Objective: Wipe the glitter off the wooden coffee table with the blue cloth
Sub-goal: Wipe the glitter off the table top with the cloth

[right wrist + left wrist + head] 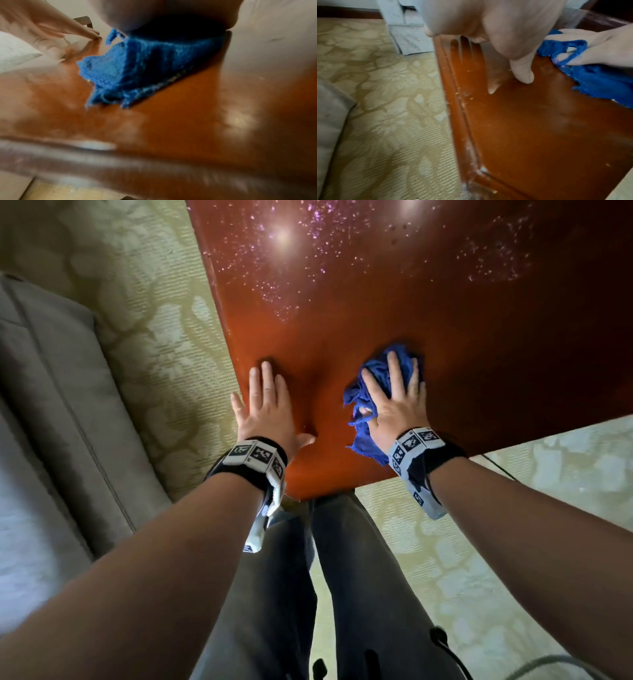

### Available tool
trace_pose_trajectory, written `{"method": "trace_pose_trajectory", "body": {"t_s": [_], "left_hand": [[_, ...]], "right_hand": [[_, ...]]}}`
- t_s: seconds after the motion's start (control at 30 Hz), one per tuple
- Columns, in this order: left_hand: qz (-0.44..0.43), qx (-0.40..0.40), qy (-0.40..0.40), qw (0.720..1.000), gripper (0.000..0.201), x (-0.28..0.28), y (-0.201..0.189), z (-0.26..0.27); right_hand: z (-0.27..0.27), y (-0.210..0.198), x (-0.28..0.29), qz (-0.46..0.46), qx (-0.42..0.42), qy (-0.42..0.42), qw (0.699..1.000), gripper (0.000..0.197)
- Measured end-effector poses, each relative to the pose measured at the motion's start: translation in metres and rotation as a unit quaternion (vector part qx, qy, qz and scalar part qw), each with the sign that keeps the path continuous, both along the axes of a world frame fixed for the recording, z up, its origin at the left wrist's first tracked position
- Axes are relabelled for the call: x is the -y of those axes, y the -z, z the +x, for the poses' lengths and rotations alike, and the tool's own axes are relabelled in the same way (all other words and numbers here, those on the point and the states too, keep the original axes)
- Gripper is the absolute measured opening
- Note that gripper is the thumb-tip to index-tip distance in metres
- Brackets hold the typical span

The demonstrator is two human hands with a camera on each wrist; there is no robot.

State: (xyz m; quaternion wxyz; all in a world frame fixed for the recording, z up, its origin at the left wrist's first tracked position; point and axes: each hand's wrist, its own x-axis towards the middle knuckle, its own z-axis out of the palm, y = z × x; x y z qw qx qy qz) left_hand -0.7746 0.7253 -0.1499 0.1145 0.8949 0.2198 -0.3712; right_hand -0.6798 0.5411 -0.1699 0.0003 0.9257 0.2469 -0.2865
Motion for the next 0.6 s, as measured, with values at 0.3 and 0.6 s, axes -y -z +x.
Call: {"method": "trace_pose_trajectory", "body": {"t_s": [0.3, 0.6], "left_hand": [[0.014, 0.055, -0.007, 0.998, 0.124, 0.027, 0.011, 0.009], [0.001, 0.075, 0.055, 0.996, 0.112, 0.02, 0.016, -0.006]], "right_hand": [[-0.036, 0.009, 0.037, -0.014, 0.083, 0.222, 0.971, 0.066], [-0.06, 0.006, 0.021, -0.047, 0.093, 0.33, 0.938, 0.071]]}}
